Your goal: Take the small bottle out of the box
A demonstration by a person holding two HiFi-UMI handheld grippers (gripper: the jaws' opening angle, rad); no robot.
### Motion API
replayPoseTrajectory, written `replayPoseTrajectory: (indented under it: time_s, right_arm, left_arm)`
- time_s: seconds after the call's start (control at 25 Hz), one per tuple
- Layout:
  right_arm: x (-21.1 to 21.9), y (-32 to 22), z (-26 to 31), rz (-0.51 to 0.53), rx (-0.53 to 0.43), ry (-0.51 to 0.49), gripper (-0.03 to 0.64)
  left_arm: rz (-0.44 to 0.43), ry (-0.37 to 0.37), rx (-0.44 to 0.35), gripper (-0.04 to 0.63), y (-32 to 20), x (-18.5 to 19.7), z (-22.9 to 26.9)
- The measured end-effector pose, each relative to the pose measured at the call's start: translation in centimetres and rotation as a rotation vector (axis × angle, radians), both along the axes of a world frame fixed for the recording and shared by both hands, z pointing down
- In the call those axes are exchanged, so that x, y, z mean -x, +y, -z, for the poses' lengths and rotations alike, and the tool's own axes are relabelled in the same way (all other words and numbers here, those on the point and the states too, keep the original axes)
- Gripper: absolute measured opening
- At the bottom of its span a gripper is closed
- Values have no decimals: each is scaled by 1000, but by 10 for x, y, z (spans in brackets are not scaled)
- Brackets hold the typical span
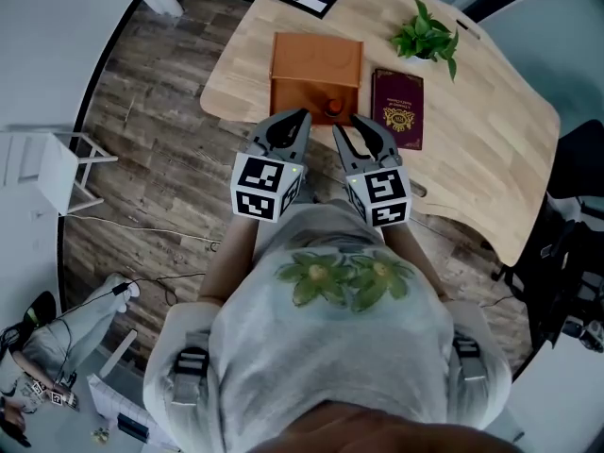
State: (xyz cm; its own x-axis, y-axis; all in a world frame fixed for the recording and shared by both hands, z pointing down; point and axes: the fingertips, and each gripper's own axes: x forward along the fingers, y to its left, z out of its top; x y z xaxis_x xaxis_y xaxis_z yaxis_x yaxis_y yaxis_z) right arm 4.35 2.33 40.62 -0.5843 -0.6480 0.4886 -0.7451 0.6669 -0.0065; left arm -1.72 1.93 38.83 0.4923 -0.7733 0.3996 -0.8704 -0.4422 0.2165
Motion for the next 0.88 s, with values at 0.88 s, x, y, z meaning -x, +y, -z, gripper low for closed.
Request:
replayPoseTrajectory:
  time_s: [0.88]
  right_arm:
    - [9,-22,-46,-65,93,62,186]
  left_arm:
    - [-81,6,75,8,-22,21,-34]
